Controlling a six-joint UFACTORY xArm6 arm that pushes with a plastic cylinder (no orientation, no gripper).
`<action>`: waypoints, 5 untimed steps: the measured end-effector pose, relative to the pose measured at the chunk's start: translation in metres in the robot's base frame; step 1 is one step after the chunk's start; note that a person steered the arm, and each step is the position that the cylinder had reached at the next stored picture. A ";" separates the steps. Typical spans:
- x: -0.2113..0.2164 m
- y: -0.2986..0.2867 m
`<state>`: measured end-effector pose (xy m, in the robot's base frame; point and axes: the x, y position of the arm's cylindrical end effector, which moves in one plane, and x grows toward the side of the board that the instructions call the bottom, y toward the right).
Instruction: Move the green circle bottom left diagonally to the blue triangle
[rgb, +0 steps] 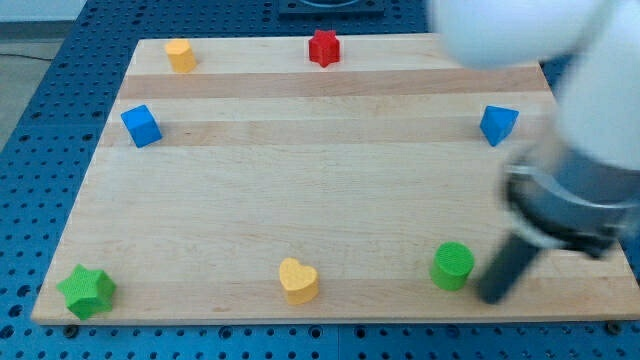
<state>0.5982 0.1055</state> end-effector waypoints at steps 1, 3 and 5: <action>0.019 -0.076; -0.091 -0.114; -0.076 -0.045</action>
